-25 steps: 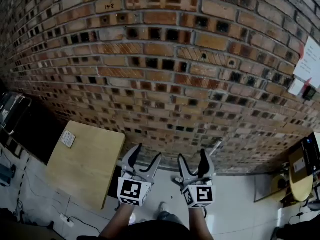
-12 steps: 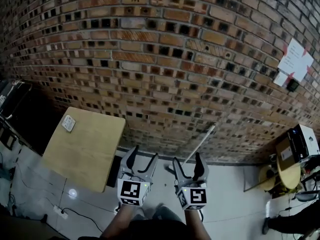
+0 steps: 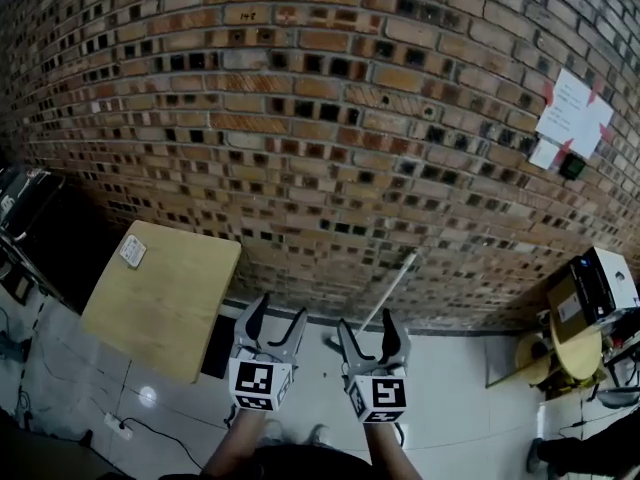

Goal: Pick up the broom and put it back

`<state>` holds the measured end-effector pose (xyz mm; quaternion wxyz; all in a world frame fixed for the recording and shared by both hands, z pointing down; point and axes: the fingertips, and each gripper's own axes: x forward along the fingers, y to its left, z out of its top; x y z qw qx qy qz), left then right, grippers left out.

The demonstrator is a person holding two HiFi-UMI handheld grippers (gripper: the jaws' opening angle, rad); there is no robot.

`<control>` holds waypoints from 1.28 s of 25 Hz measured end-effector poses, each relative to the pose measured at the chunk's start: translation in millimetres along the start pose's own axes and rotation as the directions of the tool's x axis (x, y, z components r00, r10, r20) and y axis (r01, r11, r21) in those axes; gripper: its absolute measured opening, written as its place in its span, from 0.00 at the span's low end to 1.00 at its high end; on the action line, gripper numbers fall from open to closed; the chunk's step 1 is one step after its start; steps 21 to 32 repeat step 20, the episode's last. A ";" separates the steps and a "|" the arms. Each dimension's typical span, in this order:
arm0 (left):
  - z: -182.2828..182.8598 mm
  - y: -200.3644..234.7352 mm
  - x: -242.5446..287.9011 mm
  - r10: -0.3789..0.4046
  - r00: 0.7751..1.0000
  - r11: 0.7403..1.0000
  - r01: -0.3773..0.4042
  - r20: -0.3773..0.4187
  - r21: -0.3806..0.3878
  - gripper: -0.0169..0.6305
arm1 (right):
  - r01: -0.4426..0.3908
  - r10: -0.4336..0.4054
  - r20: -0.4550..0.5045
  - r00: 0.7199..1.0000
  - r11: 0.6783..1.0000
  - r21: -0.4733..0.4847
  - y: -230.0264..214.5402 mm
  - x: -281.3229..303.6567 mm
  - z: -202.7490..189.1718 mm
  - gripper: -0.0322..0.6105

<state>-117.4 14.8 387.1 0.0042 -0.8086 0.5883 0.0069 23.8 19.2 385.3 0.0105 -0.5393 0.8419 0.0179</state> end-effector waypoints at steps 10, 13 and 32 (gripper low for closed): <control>-19.0 -18.7 -3.8 -0.016 0.998 1.000 0.018 -0.064 0.025 0.48 | 0.041 -0.039 -0.047 0.998 0.998 0.040 -28.1 -17.8 -27.6 0.58; -19.1 -19.5 -3.0 -0.023 0.998 0.999 0.025 -0.064 0.029 0.48 | 0.049 -0.048 -0.045 0.998 0.998 0.032 -31.9 -16.9 -25.9 0.58; -18.5 -14.0 -8.2 -0.028 0.997 0.999 0.030 -0.070 0.032 0.48 | 0.074 -0.072 -0.064 0.995 0.997 0.017 -38.1 -22.8 -27.9 0.58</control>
